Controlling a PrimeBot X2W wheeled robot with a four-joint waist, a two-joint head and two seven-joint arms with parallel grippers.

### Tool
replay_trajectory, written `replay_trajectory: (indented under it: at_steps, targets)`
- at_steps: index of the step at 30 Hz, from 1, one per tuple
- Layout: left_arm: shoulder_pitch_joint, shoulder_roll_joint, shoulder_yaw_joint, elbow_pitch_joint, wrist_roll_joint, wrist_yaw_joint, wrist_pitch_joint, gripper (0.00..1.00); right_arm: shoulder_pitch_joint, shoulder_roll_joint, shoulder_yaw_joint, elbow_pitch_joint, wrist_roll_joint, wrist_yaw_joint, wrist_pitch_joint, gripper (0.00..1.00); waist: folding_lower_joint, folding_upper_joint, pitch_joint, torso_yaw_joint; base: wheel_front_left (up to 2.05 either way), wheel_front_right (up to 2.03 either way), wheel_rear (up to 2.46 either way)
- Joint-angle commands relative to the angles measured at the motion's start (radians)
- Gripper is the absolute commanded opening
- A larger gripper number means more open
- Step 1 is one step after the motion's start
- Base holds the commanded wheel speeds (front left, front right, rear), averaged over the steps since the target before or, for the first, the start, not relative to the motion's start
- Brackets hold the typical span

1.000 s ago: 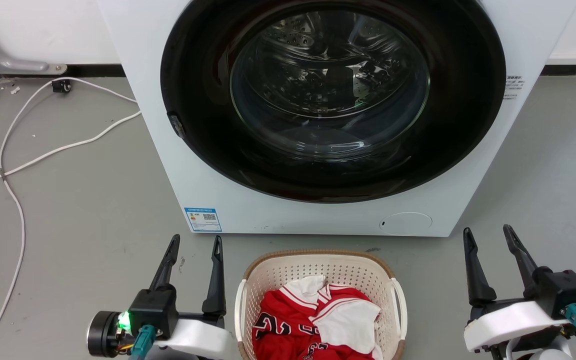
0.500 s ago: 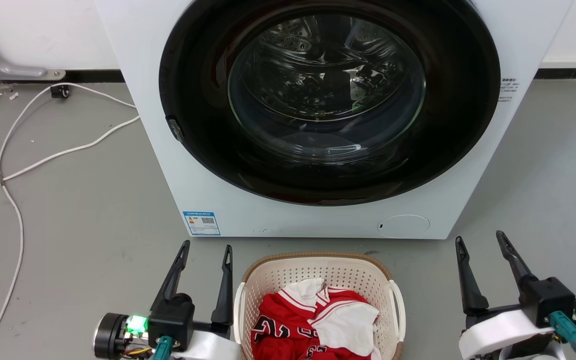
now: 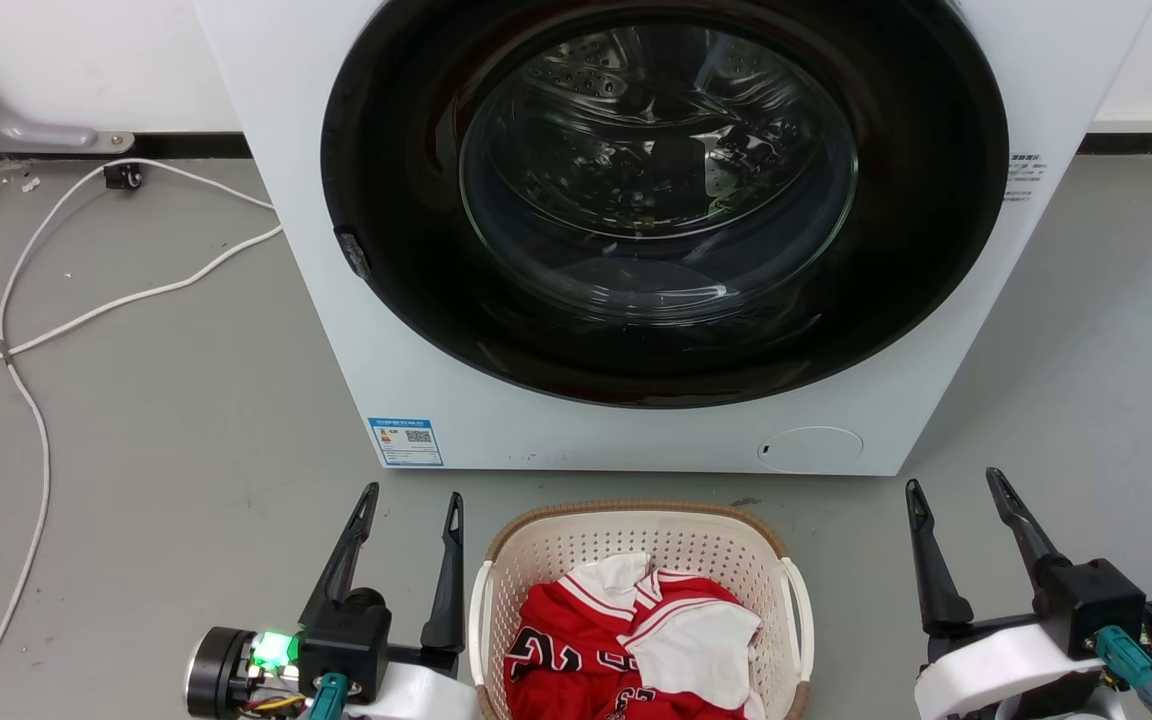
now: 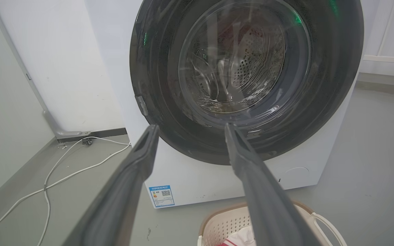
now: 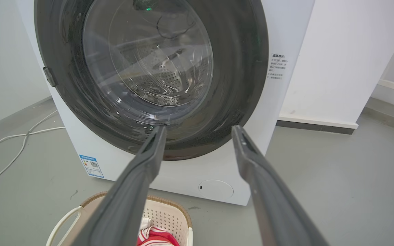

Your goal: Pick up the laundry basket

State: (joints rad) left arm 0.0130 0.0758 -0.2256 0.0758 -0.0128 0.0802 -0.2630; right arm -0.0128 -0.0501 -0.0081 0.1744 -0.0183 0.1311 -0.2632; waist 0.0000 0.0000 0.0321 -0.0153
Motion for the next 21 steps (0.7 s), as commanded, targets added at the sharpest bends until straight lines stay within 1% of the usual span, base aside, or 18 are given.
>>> replay_trajectory:
  at_steps: [1, 8, 12, 17, 21]
  targets:
    - [0.002, -0.003, 0.001, 0.003, 0.001, 0.004, -0.003, 1.0, -0.009, 0.0, 0.0, 0.002, 0.004, -0.001, -0.002, 1.0, 0.0, 0.0, 0.0, 0.0, 0.0, 0.0, 0.0]
    - [0.001, -0.006, 0.005, 0.006, -0.002, -0.001, -0.003, 1.0, -0.01, 0.0, -0.008, 0.003, 0.011, -0.001, -0.002, 1.0, 0.0, 0.0, 0.008, 0.0, 0.0, 0.0, 0.0]
    - [-0.013, -0.007, 0.014, 0.018, -0.008, -0.007, -0.003, 1.0, -0.029, 0.0, -0.007, 0.027, 0.02, -0.001, -0.002, 1.0, 0.0, 0.0, 0.04, -0.006, 0.0, 0.0, 0.0]
    - [-0.049, 0.003, 0.028, 0.046, -0.004, -0.02, -0.003, 1.0, -0.075, 0.0, 0.002, 0.055, 0.02, -0.001, -0.002, 1.0, 0.0, 0.0, 0.121, -0.026, 0.0, 0.0, 0.0]
    - [-0.118, 0.018, 0.032, 0.089, -0.002, -0.049, -0.003, 1.0, -0.133, 0.0, -0.002, 0.062, 0.024, -0.001, -0.002, 1.0, 0.0, 0.0, 0.229, -0.037, 0.0, 0.0, 0.0]
